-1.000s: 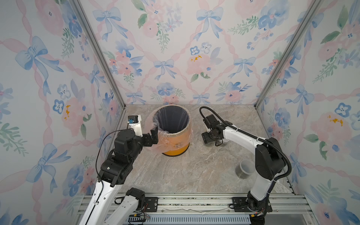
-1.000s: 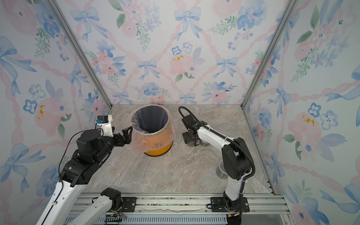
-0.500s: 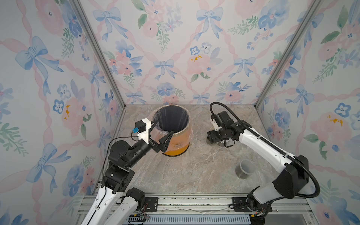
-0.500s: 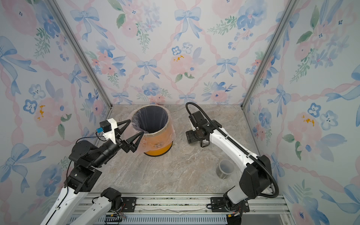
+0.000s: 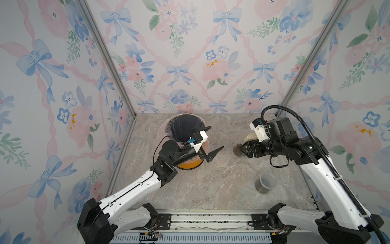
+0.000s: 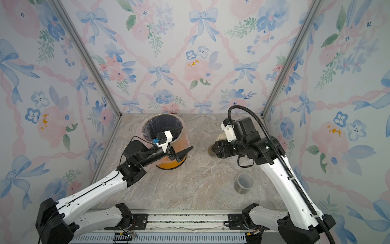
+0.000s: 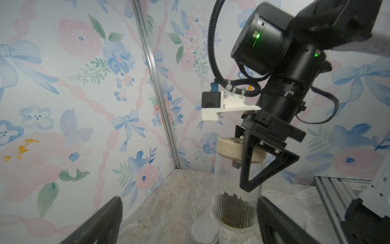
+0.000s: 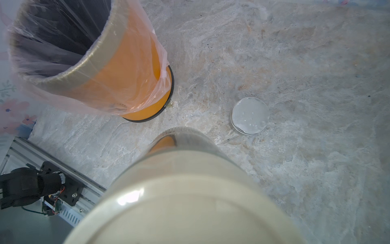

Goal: Empty moldy tea leaves from jars
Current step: Pick up the jar from the center of the board.

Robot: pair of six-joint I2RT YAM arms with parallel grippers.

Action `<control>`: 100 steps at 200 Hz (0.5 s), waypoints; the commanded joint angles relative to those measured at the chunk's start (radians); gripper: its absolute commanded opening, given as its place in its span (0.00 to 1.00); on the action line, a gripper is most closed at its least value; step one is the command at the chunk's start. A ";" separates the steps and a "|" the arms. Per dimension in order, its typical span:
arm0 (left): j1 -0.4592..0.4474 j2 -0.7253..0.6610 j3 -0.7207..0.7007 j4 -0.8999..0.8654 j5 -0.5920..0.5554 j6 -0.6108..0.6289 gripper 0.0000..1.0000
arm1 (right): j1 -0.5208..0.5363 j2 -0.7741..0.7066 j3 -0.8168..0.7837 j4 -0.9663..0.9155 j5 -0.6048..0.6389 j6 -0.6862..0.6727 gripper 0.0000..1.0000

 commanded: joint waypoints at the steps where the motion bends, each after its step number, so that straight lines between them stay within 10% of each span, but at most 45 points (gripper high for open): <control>1: -0.019 0.088 -0.012 0.238 0.031 0.071 0.98 | -0.017 -0.021 0.079 -0.058 -0.077 0.025 0.45; 100: -0.015 0.429 0.117 0.469 0.431 -0.001 0.98 | -0.143 0.052 0.237 -0.121 -0.205 0.040 0.40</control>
